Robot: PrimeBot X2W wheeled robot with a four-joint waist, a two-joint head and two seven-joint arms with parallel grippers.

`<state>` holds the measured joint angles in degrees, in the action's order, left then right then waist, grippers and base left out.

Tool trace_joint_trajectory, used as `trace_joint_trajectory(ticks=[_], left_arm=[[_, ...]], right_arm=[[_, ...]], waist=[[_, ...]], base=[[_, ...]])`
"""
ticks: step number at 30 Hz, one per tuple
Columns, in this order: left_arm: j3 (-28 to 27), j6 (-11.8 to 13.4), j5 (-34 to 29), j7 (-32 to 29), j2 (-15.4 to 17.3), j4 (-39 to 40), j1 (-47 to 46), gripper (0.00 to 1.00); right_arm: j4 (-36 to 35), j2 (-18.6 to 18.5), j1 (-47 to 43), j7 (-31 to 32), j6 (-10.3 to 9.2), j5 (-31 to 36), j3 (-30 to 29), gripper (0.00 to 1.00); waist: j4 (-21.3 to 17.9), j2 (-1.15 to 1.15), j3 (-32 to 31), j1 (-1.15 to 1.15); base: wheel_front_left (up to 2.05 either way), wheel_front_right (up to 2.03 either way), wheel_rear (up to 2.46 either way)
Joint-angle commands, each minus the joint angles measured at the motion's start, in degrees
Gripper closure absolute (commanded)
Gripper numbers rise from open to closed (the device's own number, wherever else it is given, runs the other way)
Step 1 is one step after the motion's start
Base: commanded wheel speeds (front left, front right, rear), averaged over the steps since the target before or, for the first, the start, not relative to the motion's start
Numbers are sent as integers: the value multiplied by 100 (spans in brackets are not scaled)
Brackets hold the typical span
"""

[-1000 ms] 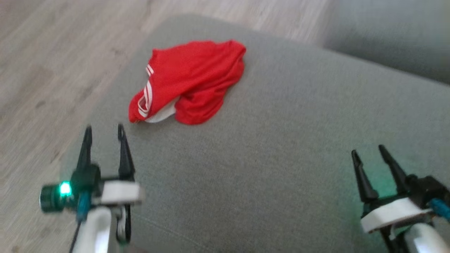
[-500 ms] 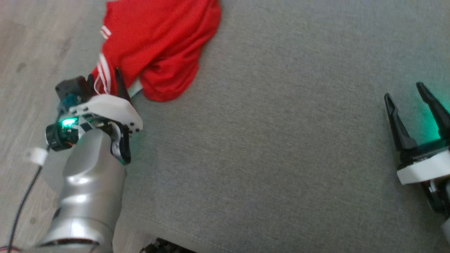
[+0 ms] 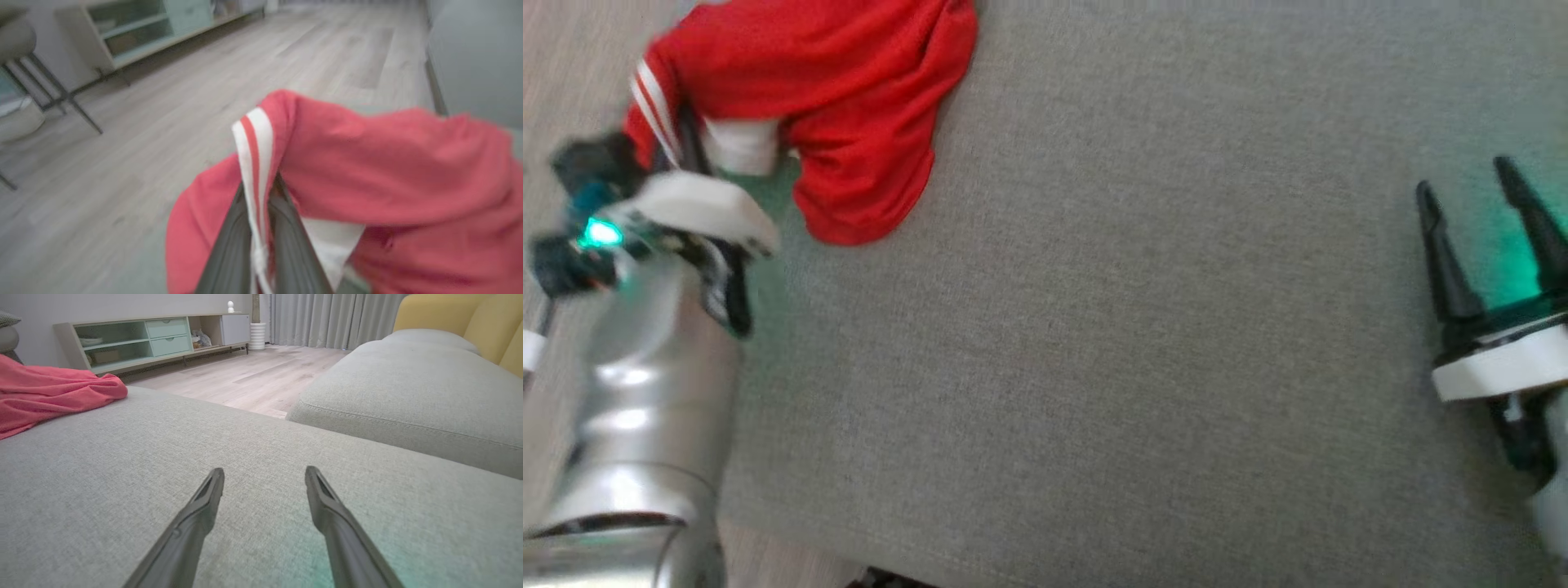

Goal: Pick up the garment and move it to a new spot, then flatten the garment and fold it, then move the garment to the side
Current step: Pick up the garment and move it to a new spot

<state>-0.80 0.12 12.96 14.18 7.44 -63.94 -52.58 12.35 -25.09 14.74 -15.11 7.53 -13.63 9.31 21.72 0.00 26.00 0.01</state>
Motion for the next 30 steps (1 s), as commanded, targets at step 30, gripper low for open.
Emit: trace_joint_trajectory(ticks=[30], left_arm=[[1095, -654, -766, -624, 1177, 4172, -1020, 100]], right_arm=[[98, 1770, -745, 11, -4, -72, 484, 0]], waist=[[-3847, 0, -2578, -1]], base=[[0, 0, 0]])
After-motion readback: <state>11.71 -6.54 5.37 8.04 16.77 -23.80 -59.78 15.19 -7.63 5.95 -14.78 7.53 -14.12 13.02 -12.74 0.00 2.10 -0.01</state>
